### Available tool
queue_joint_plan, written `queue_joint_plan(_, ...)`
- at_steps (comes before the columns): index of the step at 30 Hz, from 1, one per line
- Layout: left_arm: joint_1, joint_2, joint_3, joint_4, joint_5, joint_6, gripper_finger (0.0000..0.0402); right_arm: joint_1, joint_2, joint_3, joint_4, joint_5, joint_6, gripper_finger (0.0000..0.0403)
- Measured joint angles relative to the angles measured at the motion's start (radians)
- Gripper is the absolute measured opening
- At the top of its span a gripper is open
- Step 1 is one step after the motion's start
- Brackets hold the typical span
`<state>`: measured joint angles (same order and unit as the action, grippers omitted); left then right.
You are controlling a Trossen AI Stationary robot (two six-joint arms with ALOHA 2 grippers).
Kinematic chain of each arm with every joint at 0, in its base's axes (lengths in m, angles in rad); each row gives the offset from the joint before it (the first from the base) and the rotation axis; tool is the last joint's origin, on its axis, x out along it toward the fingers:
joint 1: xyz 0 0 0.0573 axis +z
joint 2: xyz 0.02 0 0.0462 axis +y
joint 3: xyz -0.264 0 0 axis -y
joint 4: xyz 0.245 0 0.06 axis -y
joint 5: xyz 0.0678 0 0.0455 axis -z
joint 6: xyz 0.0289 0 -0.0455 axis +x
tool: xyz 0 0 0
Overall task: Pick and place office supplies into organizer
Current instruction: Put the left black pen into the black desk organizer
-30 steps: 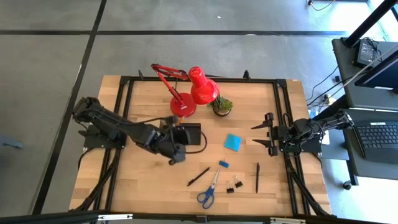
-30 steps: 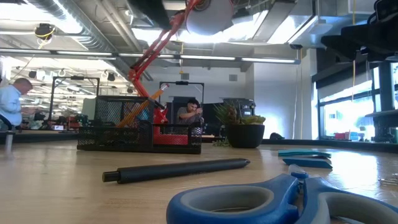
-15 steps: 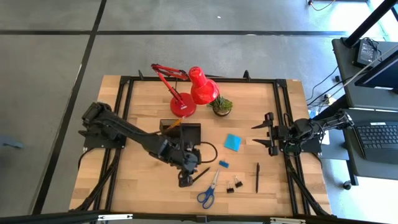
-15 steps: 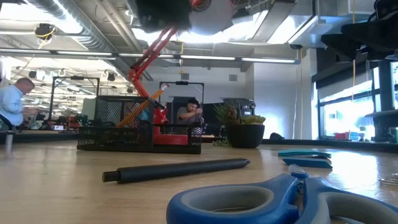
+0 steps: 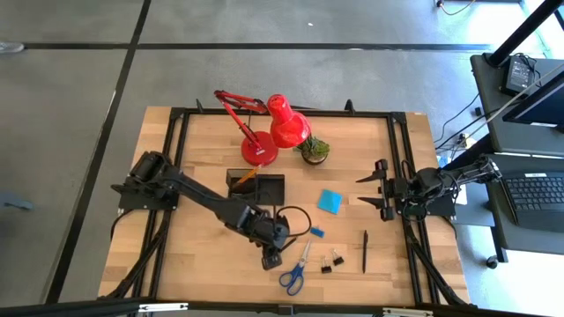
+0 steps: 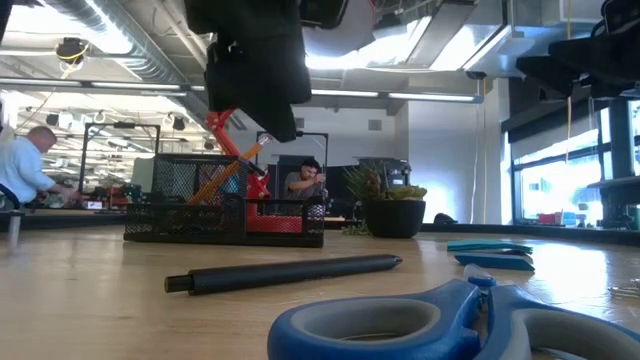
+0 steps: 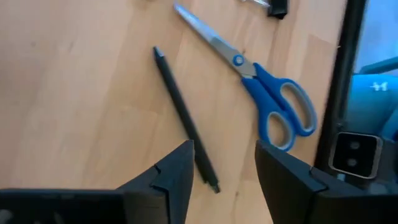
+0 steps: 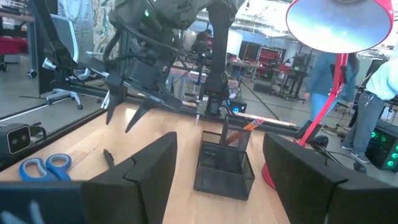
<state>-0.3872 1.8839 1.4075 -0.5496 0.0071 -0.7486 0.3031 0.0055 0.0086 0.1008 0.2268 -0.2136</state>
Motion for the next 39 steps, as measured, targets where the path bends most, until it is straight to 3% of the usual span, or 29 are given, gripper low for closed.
queue_joint_plan(11,-0.015,0.063,0.057,-0.012,0.034,-0.027,0.016,0.0,0.0,0.0,-0.027,0.0,-0.001,0.0242)
queue_joint_plan(15,-0.02,0.132,0.165,-0.158,0.045,-0.005,0.0159,0.0,0.0,0.0,-0.032,0.0,-0.004,0.0242)
queue_joint_plan(20,-0.016,0.192,0.27,-0.399,0.041,-0.097,0.0159,0.0,0.0,0.0,-0.033,0.0,-0.001,0.0242)
queue_joint_plan(28,-0.017,0.268,0.37,-0.395,0.025,-0.103,0.0159,0.0,0.0,0.0,-0.04,0.0,0.001,0.0242)
queue_joint_plan(39,-0.017,0.349,0.378,-0.441,0.084,-0.191,0.0145,0.0,0.0,0.0,-0.045,-0.001,0.037,0.0242)
